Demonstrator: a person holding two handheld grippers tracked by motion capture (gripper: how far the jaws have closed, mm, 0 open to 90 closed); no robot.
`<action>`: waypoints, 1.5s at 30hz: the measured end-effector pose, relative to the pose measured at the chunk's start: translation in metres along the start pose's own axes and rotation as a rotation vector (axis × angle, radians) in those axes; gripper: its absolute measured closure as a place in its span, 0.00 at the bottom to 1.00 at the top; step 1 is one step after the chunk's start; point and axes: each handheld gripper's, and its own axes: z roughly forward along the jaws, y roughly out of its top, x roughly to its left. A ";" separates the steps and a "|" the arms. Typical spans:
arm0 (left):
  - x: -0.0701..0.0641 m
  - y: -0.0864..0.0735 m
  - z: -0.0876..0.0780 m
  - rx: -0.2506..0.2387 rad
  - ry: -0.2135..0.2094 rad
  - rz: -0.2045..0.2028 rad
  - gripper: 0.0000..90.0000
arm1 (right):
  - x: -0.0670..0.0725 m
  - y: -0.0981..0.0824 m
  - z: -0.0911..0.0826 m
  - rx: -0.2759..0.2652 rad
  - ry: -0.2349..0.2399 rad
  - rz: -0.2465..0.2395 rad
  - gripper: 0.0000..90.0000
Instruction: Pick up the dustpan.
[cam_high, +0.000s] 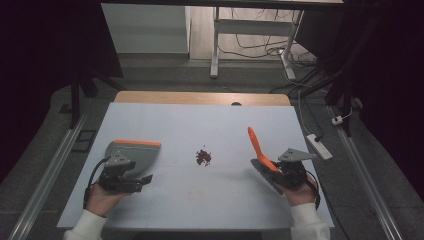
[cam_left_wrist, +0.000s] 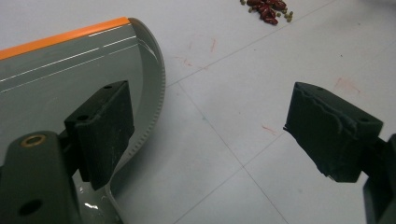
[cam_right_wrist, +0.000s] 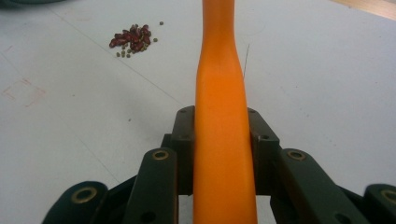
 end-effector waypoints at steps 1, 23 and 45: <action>0.001 0.000 0.001 0.005 -0.002 -0.001 0.18 | 0.000 0.000 0.001 0.003 0.000 -0.006 0.78; -0.001 0.003 -0.002 0.004 -0.022 0.010 0.19 | 0.002 0.002 0.000 -0.010 -0.011 -0.016 0.78; -0.008 0.027 -0.021 0.008 0.035 -0.048 0.19 | 0.001 0.000 -0.002 -0.039 0.012 0.000 0.78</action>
